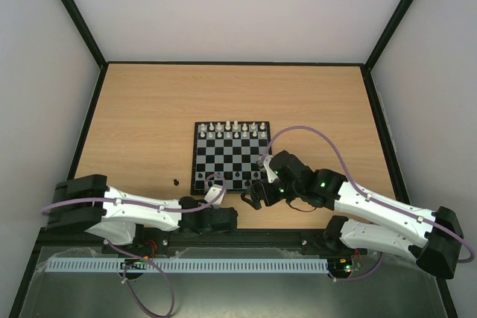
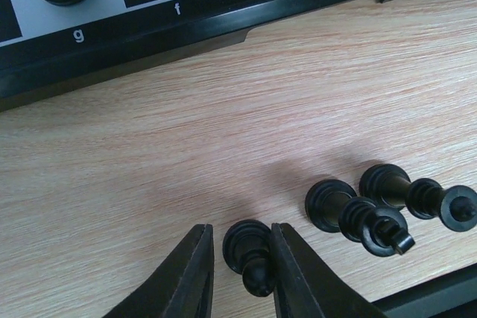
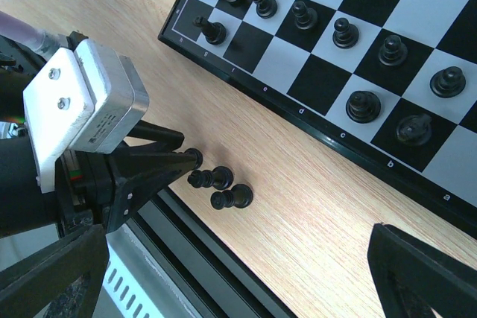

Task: Set up the chess pieces on the board
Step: Pick up the chess piece at the center of the board, then place the chess piece on the chessboard.

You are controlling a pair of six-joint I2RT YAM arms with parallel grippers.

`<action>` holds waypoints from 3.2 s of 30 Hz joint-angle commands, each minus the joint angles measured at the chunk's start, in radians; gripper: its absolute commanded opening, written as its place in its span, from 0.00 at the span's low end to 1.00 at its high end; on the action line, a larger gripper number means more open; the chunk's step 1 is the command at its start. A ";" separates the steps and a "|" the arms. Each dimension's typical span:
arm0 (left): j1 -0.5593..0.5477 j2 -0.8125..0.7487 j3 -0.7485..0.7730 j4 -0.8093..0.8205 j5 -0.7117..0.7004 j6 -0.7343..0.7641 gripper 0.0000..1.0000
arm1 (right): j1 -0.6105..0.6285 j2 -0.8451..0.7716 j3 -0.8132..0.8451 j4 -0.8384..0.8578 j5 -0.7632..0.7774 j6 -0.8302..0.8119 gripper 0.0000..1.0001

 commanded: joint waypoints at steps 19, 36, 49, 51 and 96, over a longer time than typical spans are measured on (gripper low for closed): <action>0.092 -0.083 0.061 -0.083 -0.018 0.093 0.12 | -0.002 -0.012 -0.014 0.007 -0.019 -0.011 0.96; 0.294 0.021 0.179 -0.024 0.018 0.329 0.13 | -0.002 -0.012 -0.013 0.004 -0.019 -0.011 0.96; 0.346 0.084 0.179 0.052 0.038 0.378 0.13 | -0.002 -0.007 -0.013 0.005 -0.021 -0.012 0.96; 0.352 0.089 0.175 0.056 0.038 0.380 0.13 | -0.001 -0.006 -0.012 0.006 -0.021 -0.012 0.96; 0.380 0.127 0.143 0.077 0.027 0.372 0.26 | -0.002 -0.003 -0.017 0.013 -0.034 -0.015 0.96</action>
